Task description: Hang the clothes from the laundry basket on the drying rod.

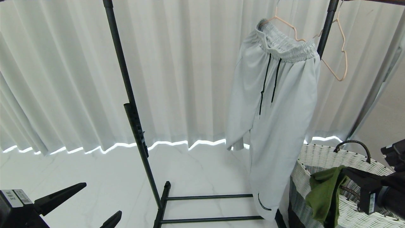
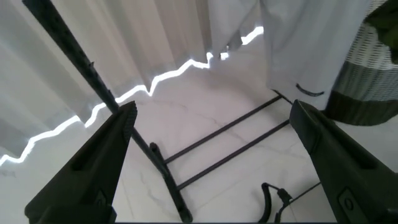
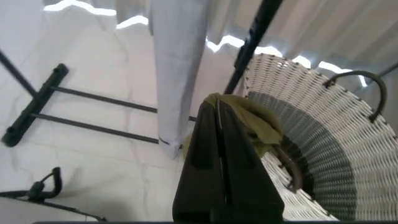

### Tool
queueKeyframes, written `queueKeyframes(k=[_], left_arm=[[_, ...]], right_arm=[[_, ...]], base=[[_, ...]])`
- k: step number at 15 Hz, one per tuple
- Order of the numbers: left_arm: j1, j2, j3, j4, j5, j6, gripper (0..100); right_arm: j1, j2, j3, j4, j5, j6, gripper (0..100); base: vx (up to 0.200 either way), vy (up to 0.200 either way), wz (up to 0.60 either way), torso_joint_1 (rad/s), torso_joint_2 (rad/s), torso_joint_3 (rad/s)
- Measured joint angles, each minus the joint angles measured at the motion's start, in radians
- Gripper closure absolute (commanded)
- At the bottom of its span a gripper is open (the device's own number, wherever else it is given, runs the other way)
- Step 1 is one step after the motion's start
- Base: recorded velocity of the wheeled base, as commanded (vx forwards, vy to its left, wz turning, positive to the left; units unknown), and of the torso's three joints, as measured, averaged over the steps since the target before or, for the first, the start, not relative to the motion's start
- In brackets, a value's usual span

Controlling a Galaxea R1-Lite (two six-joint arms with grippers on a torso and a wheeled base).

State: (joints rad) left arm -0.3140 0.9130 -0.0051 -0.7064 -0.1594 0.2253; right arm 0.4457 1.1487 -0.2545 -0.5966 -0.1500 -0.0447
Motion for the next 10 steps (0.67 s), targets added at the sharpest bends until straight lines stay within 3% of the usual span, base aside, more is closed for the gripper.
queueKeyframes(k=[4,6,10], left_arm=[[-0.004,-0.054,0.004,0.140,0.006,-0.001,0],[-0.008,-0.135,0.004,0.230,-0.008,-0.042,0],[-0.070,-0.265,0.005,0.265,-0.180,-0.369,0]], right_arm=[[0.018,-0.042,-0.012,-0.001,0.174,0.019,100],[0.019,-0.048,-0.039,0.000,0.265,0.019,100],[0.024,0.014,-0.096,-0.009,0.353,0.018,100]], base=[[0.000,0.000,0.00,0.000,0.00,0.000],[0.000,0.000,0.00,0.000,0.00,0.000],[0.000,0.000,0.00,0.000,0.00,0.000]])
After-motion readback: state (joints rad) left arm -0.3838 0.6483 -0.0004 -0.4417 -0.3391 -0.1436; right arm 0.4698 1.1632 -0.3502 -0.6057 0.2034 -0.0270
